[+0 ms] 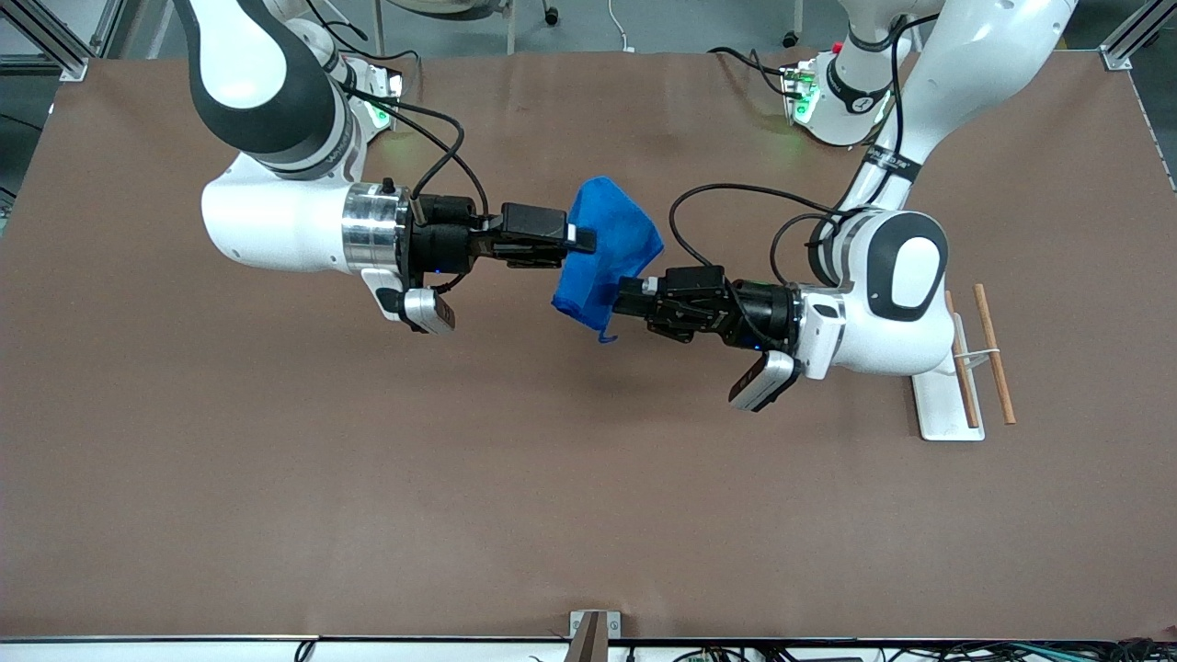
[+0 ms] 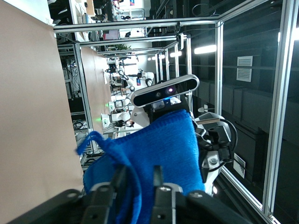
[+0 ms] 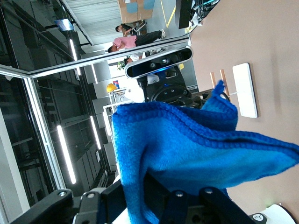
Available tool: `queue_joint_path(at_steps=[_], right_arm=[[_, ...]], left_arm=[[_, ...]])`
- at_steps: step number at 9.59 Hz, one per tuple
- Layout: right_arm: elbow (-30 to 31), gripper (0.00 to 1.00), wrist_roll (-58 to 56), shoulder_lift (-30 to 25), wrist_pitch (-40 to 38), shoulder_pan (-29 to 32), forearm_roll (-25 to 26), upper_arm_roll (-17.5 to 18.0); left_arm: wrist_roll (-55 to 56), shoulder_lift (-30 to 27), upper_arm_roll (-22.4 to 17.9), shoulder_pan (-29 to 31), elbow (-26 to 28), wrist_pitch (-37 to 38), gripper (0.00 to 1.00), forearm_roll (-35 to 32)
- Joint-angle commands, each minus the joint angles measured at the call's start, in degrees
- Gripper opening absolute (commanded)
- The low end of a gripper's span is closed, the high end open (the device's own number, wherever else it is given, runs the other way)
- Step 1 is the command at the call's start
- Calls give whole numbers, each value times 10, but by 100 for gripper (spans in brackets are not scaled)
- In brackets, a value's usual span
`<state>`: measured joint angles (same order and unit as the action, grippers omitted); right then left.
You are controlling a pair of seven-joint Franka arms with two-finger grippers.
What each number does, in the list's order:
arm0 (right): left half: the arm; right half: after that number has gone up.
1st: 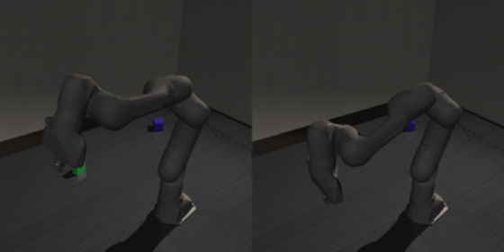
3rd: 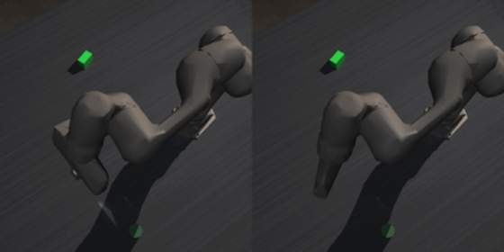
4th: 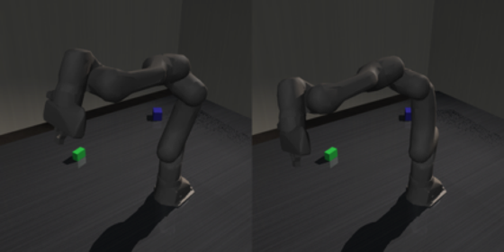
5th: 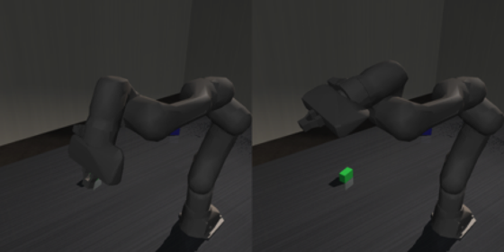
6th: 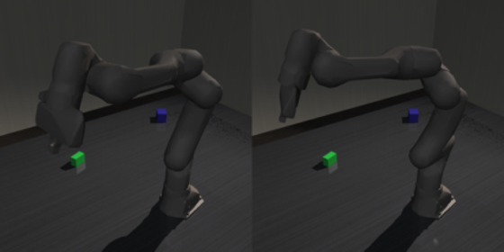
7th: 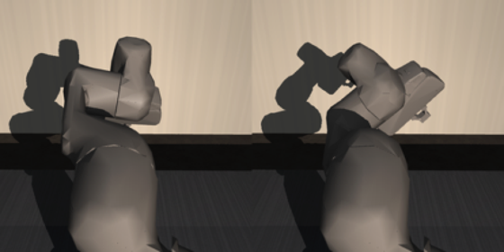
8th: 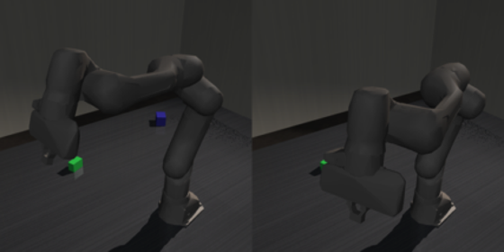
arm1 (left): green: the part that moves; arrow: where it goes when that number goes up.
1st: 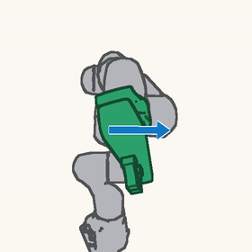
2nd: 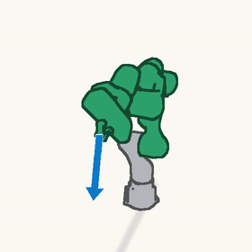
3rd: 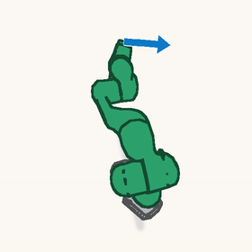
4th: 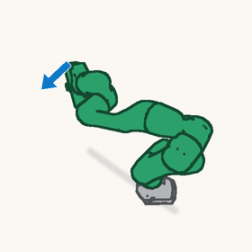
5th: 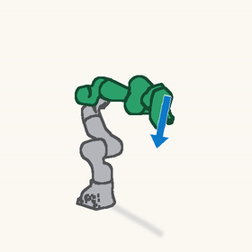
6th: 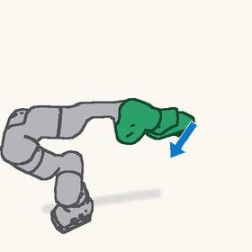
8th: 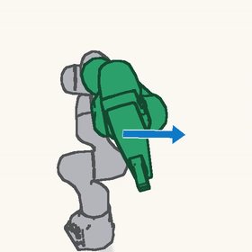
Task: Right arm passes towel to left arm to hang
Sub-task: 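Grasp the towel corner with the left gripper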
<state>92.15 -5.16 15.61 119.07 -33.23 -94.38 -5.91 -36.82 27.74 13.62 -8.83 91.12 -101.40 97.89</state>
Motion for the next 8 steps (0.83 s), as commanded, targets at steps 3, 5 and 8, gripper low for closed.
queue_joint_path(at_steps=[3, 5, 8], right_arm=[[-8, 0, -1, 4, 1, -3, -14, -2], [-8, 0, -1, 5, 1, -3, -14, -2], [-8, 0, -1, 5, 2, -3, -14, -2]], left_arm=[[-12, 15, 1, -4, 14, -4, 31, 3], [-12, 20, 1, -7, 13, -6, 31, 6], [-12, 20, 1, -8, 15, -6, 12, 5]])
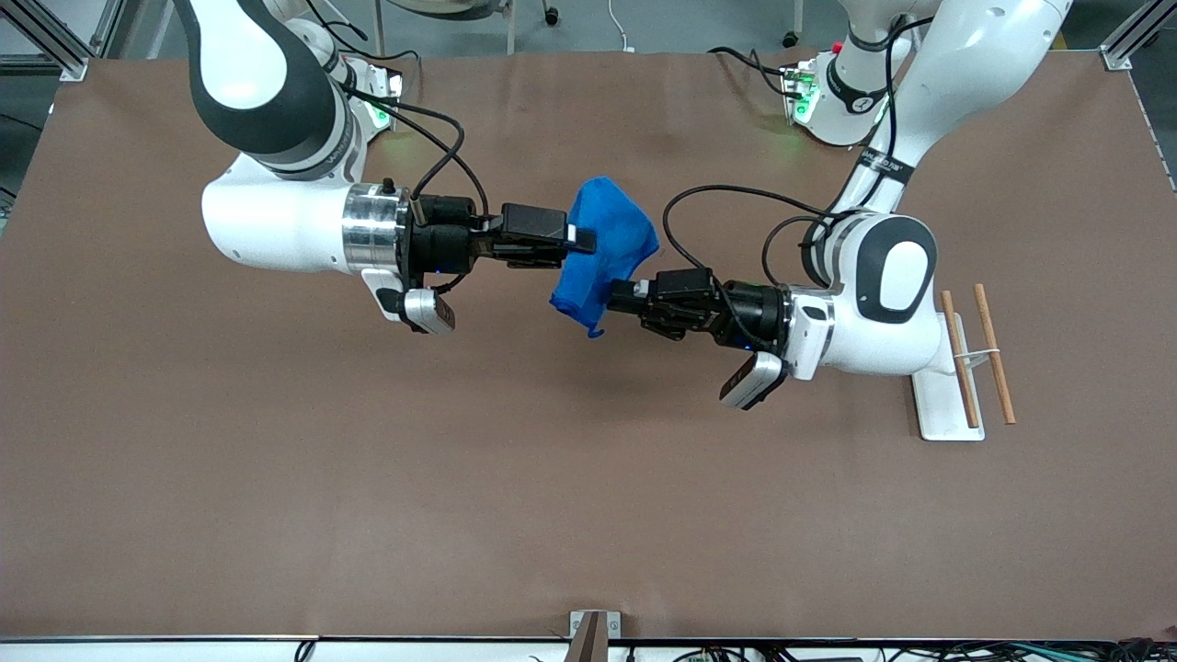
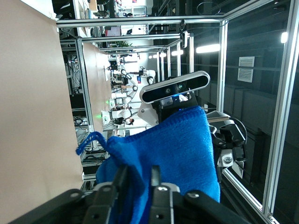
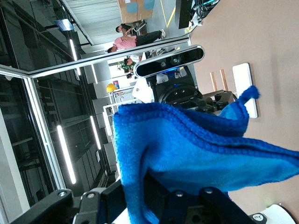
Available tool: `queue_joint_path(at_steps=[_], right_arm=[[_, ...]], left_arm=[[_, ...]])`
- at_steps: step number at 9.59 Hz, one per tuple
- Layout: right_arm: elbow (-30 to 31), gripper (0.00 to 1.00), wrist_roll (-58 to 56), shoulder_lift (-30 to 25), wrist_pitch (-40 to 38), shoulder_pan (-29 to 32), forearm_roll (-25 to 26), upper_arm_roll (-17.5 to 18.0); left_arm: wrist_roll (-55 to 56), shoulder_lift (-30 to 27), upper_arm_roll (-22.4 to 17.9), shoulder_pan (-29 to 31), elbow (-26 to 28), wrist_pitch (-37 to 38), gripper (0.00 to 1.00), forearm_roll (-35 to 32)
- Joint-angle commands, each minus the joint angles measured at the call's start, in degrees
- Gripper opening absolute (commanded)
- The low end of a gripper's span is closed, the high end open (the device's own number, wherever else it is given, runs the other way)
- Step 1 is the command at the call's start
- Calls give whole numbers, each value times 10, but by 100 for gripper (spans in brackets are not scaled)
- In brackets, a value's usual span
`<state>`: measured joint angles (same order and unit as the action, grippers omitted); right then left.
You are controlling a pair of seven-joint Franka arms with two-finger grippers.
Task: Right arm passes towel to left arm to hang
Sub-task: 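Grasp the towel corner with the left gripper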
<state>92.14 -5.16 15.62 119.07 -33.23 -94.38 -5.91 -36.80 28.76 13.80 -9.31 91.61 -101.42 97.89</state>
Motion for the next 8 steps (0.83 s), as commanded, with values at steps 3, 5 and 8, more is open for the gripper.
queue_joint_path(at_steps=[3, 5, 8], right_arm=[[-8, 0, -1, 5, 1, -3, -13, -2], [-8, 0, -1, 5, 2, -3, -14, -2], [-9, 99, 6, 4, 2, -3, -12, -3]], left_arm=[[-10, 7, -1, -2, 9, -8, 0, 4], [-3, 2, -5, 5, 9, -9, 0, -1], [63, -27, -31, 8, -5, -25, 0, -74]])
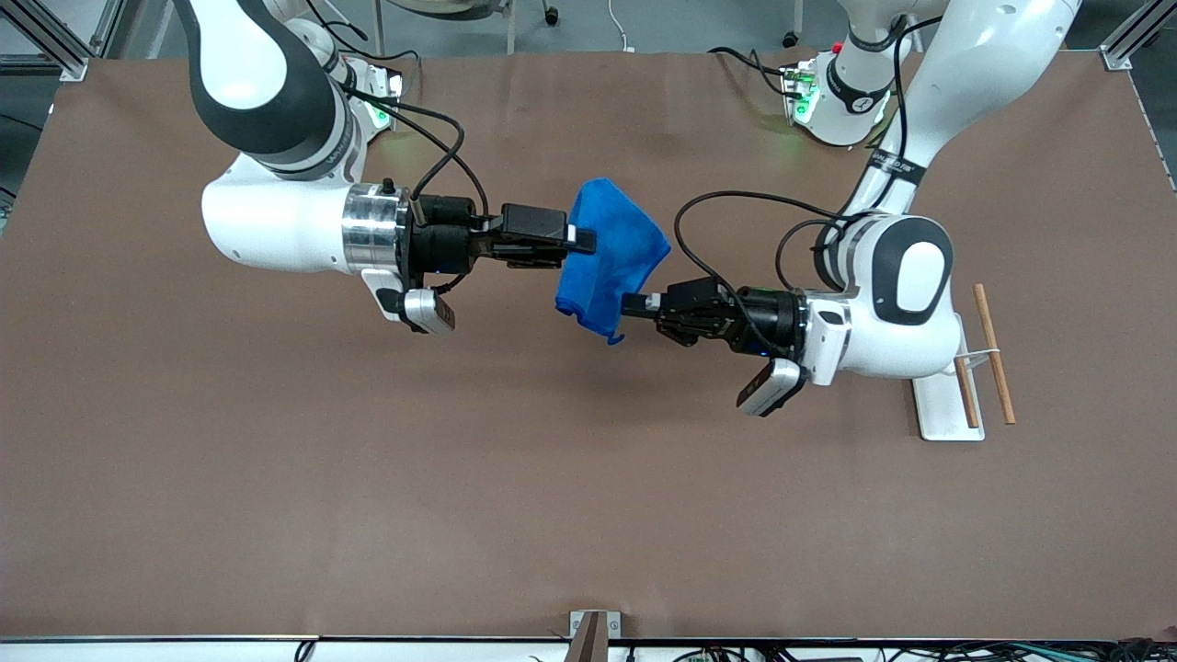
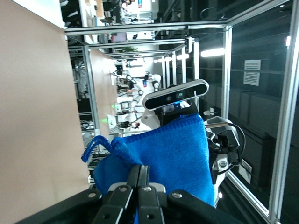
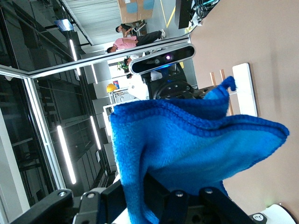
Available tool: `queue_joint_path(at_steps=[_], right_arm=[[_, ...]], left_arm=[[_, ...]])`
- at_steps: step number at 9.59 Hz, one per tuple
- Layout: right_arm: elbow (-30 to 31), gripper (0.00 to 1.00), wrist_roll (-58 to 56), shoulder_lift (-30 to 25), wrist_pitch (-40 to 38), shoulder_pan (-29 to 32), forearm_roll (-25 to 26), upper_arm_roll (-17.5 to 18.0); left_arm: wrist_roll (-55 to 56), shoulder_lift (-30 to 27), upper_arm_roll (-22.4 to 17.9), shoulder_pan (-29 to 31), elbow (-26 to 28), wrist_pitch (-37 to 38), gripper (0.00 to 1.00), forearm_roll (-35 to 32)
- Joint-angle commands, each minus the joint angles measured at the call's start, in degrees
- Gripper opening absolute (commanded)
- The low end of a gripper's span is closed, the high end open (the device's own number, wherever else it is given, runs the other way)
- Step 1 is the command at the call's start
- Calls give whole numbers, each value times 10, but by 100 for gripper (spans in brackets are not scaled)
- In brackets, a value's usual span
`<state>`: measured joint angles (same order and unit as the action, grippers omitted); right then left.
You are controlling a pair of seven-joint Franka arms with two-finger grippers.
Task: Right arm passes towel to left arm to hang
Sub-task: 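Open the right gripper and release the towel to the left gripper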
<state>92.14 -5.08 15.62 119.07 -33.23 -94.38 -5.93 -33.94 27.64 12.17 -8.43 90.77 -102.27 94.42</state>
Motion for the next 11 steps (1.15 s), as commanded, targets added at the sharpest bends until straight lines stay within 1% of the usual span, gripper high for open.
queue_joint_path(at_steps=[1, 2, 3, 4, 6, 7, 8, 10, 11], right_arm=[[-11, 100, 4, 4, 1, 0, -7, -4], [-13, 100, 4, 4, 2, 3, -3, -6], [-12, 100, 3, 3, 5, 5, 16, -8], [-10, 100, 4, 3, 48, 4, 57, -8], [12, 100, 4, 2, 125, -3, 87, -8], [39, 100, 3, 2, 174, -3, 100, -6], [61, 100, -1, 2, 195, -4, 111, -7], [69, 100, 0, 2, 193, 21, 169, -8], [70, 100, 1, 2, 191, 37, 203, -8]], left_arm=[[73, -25, -24, 0, -11, -16, 0, -82], [101, -29, -30, 14, -23, -14, 0, -125], [116, -33, -29, 22, -28, -13, 0, -153], [126, -39, -31, 24, -28, -12, 0, -177], [155, -52, -31, 54, -28, -7, 0, -258], [176, -61, -31, 74, -28, -1, 0, -307], [193, -67, -31, 88, -29, 2, 0, -354], [281, -92, -32, 105, -31, 5, 0, -485], [327, -102, -31, 116, -31, 20, 0, -544]])
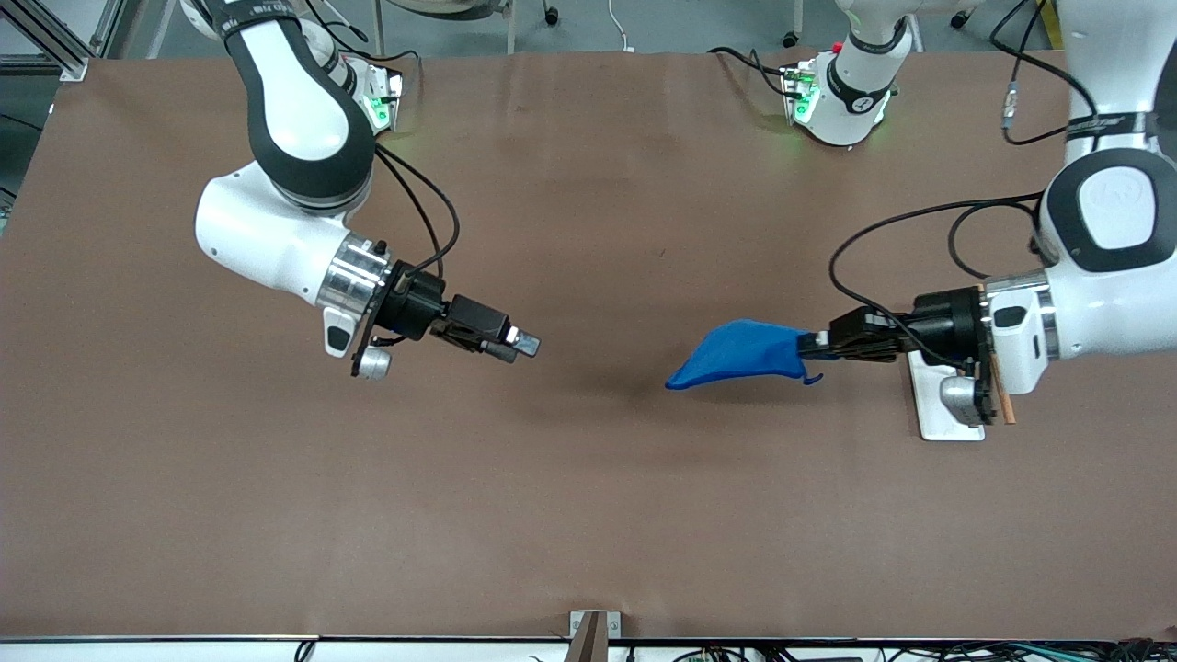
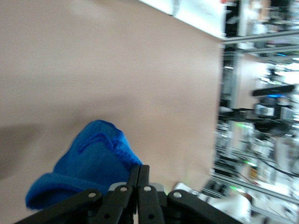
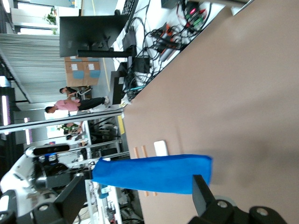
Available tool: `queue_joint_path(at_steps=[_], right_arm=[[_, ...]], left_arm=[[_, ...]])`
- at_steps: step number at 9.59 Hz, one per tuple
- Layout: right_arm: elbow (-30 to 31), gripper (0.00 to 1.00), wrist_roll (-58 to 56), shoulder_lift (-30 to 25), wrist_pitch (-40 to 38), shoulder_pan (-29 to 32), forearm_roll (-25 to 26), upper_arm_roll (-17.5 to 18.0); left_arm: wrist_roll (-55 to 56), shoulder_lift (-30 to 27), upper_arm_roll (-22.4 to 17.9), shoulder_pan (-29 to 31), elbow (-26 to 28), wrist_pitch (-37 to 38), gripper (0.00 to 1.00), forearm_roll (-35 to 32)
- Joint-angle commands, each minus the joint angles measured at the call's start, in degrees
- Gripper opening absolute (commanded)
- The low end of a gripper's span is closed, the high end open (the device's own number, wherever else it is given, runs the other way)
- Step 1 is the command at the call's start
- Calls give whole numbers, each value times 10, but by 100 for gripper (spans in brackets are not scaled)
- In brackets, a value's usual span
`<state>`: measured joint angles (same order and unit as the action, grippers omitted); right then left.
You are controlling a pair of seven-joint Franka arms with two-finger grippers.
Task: Right arm passes towel to left arm to hang
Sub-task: 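Carry the towel to the dowels while the right gripper withdraws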
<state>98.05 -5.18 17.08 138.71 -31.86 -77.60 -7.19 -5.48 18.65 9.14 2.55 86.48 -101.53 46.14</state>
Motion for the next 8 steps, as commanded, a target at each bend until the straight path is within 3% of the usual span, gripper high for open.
queue_joint_path(at_steps=[1, 4, 6, 8], right_arm=[[11, 100, 2, -13, -10, 38, 88, 3], [-14, 100, 0, -13, -155, 157, 297, 3], [-15, 100, 0, -20, -159, 194, 440, 3], [-14, 100, 0, -32, -162, 239, 529, 3]], left_arm=[[73, -13, -3, 15, 12, 40, 0, -115], [149, -23, -11, 50, 12, 71, 0, -190], [180, -27, -13, 69, 14, 81, 0, -251], [167, -18, -12, 104, 15, 79, 0, -294]])
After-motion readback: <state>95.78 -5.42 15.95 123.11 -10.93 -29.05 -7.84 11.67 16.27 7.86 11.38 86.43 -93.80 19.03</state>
